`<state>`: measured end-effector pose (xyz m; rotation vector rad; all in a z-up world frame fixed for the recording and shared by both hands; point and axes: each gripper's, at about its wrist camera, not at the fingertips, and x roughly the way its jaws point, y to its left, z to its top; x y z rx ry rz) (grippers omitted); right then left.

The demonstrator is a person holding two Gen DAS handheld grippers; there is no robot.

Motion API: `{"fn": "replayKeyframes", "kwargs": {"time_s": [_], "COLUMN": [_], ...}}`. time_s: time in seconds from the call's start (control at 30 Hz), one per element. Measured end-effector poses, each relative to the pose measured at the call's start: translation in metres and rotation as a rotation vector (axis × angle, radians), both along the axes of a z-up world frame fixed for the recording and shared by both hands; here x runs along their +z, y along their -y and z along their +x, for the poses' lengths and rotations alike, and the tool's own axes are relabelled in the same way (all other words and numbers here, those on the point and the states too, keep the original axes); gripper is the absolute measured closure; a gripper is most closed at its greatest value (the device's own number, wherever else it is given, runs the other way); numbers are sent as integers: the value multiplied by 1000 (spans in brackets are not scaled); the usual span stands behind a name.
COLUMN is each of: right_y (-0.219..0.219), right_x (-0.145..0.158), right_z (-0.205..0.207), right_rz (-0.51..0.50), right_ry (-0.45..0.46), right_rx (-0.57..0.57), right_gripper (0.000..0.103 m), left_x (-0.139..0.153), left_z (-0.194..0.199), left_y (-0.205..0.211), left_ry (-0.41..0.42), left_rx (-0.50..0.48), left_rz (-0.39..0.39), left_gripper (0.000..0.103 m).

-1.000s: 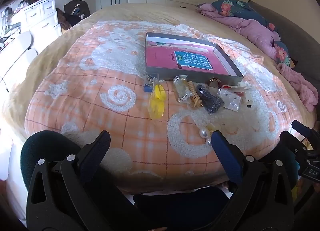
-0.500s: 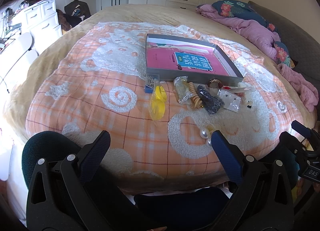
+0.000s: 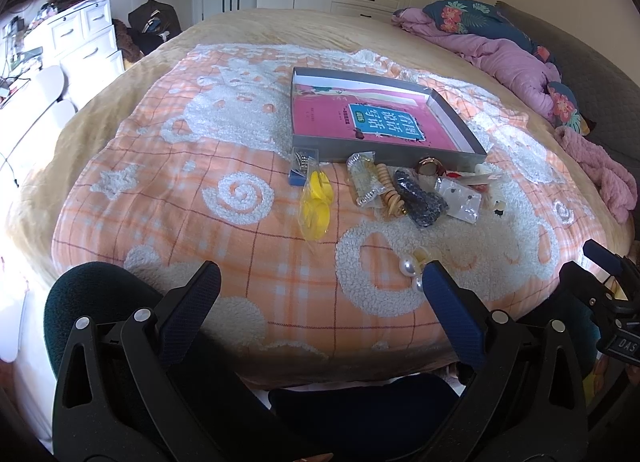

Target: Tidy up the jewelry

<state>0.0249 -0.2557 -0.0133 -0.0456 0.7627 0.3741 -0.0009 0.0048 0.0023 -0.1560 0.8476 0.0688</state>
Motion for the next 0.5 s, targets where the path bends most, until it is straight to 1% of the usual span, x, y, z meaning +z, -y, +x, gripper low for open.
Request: {"fn": "replayKeyframes", "kwargs": {"time_s": [0.5], "right_y": [-6], "right_x": [-1], "right_z": [0], "right_rz": [-1], "right_ry": [0], "right_rx": [19], "right_gripper": [4], "left_x": [0], "left_z": [0], "left_y": [-1], "left_ry": [-5], "left_rx": [-3], "left_rz": [0], "left_gripper": [8]}}
